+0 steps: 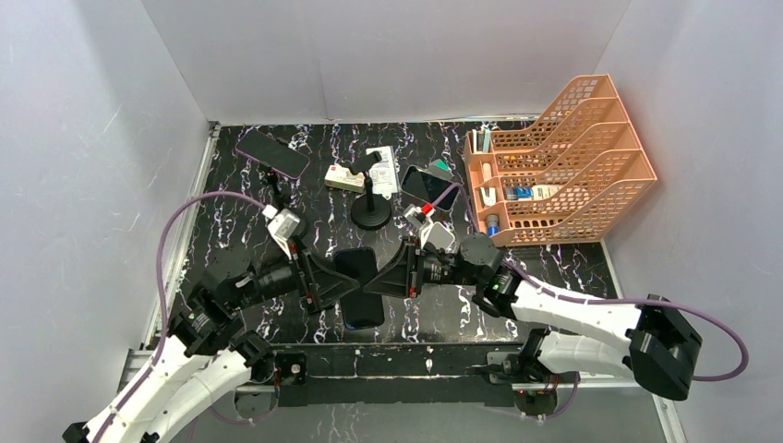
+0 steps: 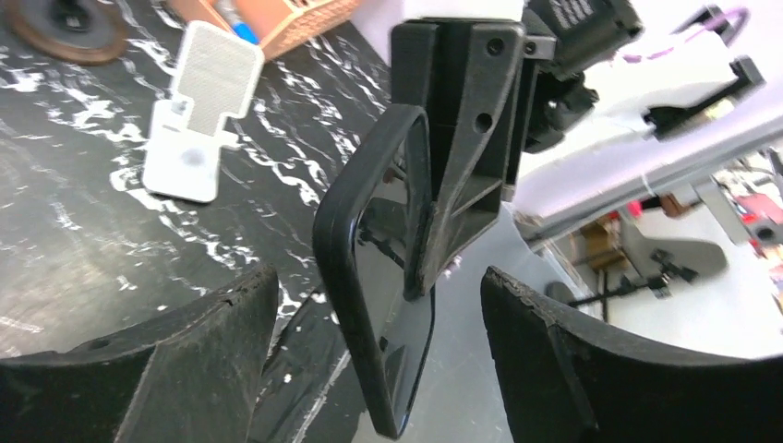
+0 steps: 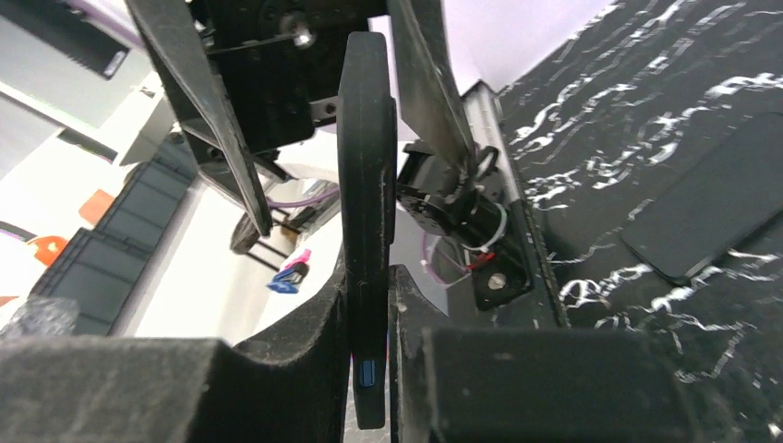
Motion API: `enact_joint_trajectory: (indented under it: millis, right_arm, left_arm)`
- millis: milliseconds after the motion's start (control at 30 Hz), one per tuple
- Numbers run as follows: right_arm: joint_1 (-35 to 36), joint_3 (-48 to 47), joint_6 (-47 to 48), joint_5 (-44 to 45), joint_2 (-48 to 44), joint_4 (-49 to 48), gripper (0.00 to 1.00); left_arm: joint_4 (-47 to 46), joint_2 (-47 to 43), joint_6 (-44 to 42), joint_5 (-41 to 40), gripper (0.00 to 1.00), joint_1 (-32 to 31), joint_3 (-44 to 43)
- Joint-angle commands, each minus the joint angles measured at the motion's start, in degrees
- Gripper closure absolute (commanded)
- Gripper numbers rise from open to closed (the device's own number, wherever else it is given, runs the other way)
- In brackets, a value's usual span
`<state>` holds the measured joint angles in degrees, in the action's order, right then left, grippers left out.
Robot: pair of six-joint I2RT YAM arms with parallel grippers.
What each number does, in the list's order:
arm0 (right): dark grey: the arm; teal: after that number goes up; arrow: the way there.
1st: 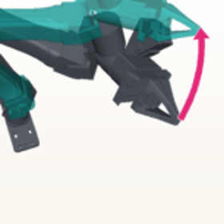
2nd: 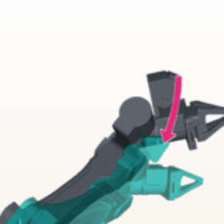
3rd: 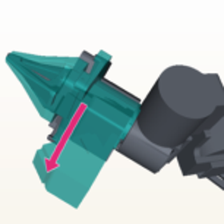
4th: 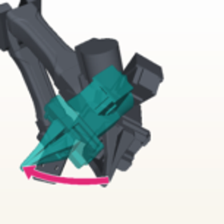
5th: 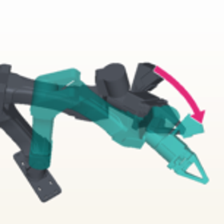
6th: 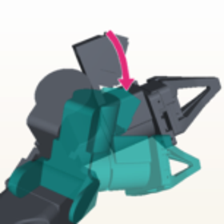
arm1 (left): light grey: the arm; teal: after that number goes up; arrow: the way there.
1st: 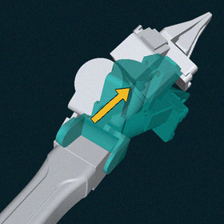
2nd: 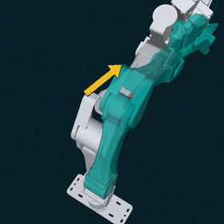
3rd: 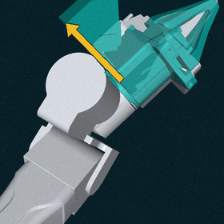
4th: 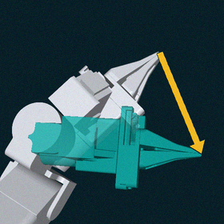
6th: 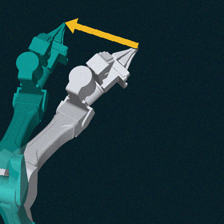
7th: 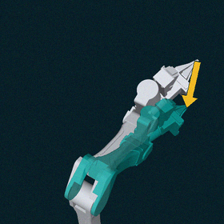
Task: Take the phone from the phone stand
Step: Place the phone at the center of the board.
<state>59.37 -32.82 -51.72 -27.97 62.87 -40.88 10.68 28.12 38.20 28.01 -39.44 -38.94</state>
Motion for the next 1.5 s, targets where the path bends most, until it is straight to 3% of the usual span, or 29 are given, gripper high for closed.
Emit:
enact_joint_trajectory:
  millis: [0,167,367,900,1300,1467]
  right_arm:
    - [0.1,-0.7,5.2,7.7,-4.9,7.2,0.99]
    - [0.1,-3.5,6.8,18.0,-2.2,22.1,0.99]
    - [0.1,-7.3,6.1,19.6,8.4,27.3,0.99]
    - [-1.7,-22.5,3.8,16.0,34.7,25.4,0.99]
    - [-5.5,-23.8,-2.8,8.9,43.1,20.3,0.99]
    - [-6.1,-23.0,-5.4,7.0,45.1,17.4,0.88]
  left_arm:
    - [11.7,-3.8,-6.5,-14.3,0.21,0.2,-4.1]
    - [16.6,-8.8,-8.2,-29.3,0.19,0.2,-3.9]
    - [18.1,-12.3,-9.2,-37.8,0.19,0.2,-2.5]
    - [17.5,-13.5,-10.4,-35.7,0.20,0.2,-0.8]
    - [17.3,-13.8,-10.4,-35.2,0.20,0.2,-0.5]
    - [17.4,-13.6,-10.4,-34.9,0.20,0.2,-0.5]
